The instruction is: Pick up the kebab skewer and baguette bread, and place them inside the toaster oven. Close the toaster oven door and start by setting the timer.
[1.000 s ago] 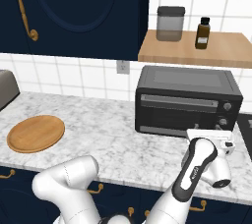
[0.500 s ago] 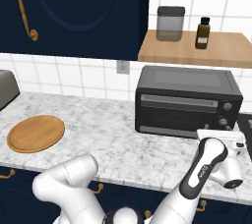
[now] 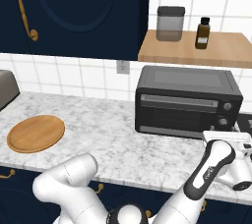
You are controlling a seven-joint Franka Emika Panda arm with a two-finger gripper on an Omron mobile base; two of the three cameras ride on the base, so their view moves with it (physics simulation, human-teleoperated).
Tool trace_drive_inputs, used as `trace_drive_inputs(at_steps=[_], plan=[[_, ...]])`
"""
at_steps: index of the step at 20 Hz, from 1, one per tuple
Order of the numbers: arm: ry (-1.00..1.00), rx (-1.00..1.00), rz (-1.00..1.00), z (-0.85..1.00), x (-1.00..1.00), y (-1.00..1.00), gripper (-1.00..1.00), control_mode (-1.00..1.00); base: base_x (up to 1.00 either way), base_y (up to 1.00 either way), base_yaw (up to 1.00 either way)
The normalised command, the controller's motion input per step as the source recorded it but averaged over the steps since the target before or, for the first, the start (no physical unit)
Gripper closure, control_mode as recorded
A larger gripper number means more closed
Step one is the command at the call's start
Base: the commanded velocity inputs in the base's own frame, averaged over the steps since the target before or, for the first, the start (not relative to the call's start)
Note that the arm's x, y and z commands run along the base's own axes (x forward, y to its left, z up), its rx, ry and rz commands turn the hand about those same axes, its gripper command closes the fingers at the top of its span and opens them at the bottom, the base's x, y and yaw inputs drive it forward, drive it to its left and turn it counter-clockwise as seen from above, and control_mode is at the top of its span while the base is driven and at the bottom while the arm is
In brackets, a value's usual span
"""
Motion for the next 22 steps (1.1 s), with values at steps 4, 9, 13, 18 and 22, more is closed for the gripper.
trace_drive_inputs(at_steps=[4, 9, 13, 18, 22], plan=[[0.03, 0.0, 0.0, 0.0, 0.0, 0.0, -1.0, -1.0, 0.0, 0.0, 0.0], [0.1, 0.0, 0.0, 0.0, 0.0, 0.0, -1.0, -1.0, 0.0, 0.0, 0.0], [0.04, 0.0, 0.0, 0.0, 0.0, 0.0, -1.0, -1.0, 0.0, 0.0, 0.0], [0.05, 0.0, 0.0, 0.17, 0.05, 0.0, -1.0, -1.0, 0.0, 0.0, 0.0], [0.04, 0.0, 0.0, 0.29, 0.07, 0.0, -1.0, -1.0, 0.0, 0.0, 0.0]])
